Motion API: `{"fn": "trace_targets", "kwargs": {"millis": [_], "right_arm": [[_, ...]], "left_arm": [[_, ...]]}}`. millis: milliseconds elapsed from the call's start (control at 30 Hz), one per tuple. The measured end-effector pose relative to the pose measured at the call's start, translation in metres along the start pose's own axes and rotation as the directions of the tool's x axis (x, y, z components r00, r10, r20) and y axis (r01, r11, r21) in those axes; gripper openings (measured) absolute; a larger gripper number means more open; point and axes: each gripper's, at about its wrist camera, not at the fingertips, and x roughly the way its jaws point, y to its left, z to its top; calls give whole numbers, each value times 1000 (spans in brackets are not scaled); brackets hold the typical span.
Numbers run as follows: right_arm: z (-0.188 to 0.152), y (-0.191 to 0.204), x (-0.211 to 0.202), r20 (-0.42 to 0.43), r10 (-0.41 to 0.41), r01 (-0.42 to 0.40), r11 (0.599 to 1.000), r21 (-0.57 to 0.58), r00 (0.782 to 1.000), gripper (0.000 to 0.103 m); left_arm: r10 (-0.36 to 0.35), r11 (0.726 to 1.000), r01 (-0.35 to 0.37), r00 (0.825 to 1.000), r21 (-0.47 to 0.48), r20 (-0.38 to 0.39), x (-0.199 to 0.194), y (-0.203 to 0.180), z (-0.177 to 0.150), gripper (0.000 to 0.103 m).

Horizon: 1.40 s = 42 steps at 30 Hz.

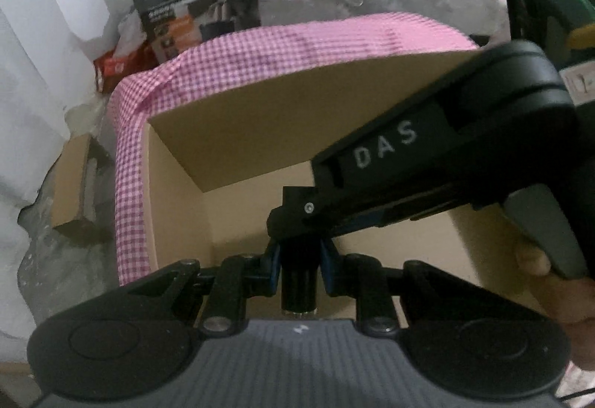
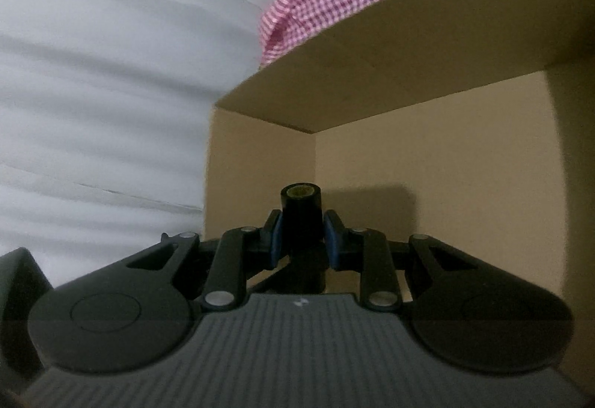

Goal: Organize rigid objects
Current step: 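Carry the black cylinder into the cardboard box and open the right gripper, then move the right gripper back to the green-and-white tube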

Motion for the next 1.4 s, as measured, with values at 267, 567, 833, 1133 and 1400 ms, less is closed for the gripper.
{"fn": "trace_targets", "kwargs": {"millis": [267,567,833,1133,1400], "right_arm": [[7,7,28,-8,-10,11,1000,19,1000,36],[-19,25,-39,113,14,-5,997,-77,994,40],[-113,27,-175,304,106,-33,971,-236,947,40],[-252,-59,-255,469,-49,153,970,-187,882,40],[-261,-143,-181,353,-243,268,963,-21,904,28]], "left_arm": [[14,1000,-14,1000,-8,7,8,8,2,30],[-22,1000,24,988,-15,152,-55,6,-12,54],[-136,991,124,932,59,336,-151,-23,-62,69],[-335,934,267,886,238,321,-148,-113,-141,72],[-309,890,182,915,417,259,-74,-199,-172,53]]}}
